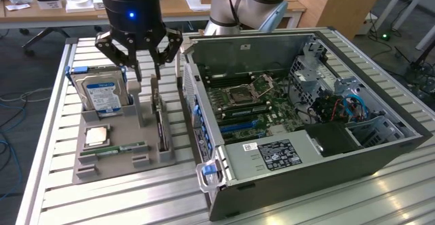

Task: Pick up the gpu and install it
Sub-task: 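Pick up the gpu and move the gpu toward the slot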

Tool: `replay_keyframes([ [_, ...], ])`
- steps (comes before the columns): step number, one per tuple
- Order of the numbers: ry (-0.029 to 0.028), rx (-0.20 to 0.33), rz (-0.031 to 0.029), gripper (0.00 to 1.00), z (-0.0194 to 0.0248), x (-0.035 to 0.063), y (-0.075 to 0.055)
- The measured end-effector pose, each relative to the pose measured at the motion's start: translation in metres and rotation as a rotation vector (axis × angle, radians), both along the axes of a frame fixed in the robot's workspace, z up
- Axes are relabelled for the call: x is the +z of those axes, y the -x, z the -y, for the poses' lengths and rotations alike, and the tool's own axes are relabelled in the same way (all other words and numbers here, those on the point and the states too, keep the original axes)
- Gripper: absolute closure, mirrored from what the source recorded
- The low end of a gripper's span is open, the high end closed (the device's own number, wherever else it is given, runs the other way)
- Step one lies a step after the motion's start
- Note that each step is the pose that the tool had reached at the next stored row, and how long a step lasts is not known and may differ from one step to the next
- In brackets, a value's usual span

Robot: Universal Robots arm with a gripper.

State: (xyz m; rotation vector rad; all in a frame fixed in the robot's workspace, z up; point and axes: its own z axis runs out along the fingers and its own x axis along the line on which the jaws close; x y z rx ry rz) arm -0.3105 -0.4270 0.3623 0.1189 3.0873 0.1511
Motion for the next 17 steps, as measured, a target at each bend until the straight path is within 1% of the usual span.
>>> replay_keyframes([
  [4, -0.0106, 0.000, 0.0000, 0.58, 0.0000, -0.0060, 0.000],
  [11, -0.0310, 0.000, 0.0000, 0.58, 0.0000, -0.0162, 0.000],
  [13, -0.0360, 0.000, 0.0000, 0.58, 0.0000, -0.0190, 0.000],
  [17, -0.0362, 0.000, -0.0003, 0.58, 0.0000, -0.0200, 0.000],
])
